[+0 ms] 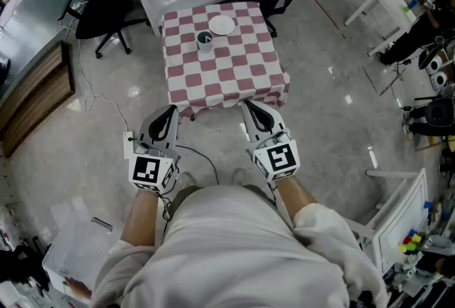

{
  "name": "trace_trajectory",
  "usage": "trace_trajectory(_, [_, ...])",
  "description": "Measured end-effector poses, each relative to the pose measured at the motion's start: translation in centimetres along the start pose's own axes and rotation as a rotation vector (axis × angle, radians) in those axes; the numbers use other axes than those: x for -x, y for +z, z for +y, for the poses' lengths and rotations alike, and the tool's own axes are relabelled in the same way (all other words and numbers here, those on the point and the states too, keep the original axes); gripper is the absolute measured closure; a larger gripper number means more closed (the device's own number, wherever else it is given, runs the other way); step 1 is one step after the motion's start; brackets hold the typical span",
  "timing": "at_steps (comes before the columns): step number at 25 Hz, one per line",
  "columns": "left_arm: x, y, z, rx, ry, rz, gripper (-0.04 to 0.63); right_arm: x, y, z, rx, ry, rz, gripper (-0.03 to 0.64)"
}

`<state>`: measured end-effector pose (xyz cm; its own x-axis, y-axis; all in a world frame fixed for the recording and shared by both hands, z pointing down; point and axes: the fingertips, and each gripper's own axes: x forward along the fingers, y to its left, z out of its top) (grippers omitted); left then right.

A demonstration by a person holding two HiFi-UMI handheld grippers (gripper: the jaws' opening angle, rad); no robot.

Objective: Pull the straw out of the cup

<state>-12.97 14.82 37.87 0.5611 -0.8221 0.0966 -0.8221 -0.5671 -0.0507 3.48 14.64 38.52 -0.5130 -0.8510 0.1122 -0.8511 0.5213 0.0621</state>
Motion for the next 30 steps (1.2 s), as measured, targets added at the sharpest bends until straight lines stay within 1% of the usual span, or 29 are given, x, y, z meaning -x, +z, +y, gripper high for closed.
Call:
trace_trajectory(19, [-0.7, -0.3, -0.5, -0.005, -0.002, 0.011, 0.591, 0.8, -0.7, -0.8, 0.001, -0.007, 0.006, 0.614])
trace_trajectory(23, [-1.1, -0.2, -1.0, -0.004, -0.003, 0.013, 0.591, 1.3, -0.7, -1.3, -0.021, 0.003, -0.007, 0.614])
trace_trajectory(30, [-2.2, -0.2, -1.7, -0.003, 0.018, 0.017, 0.591, 2.2, -0.9, -2.9, -0.023, 0.015, -0.022, 0.614])
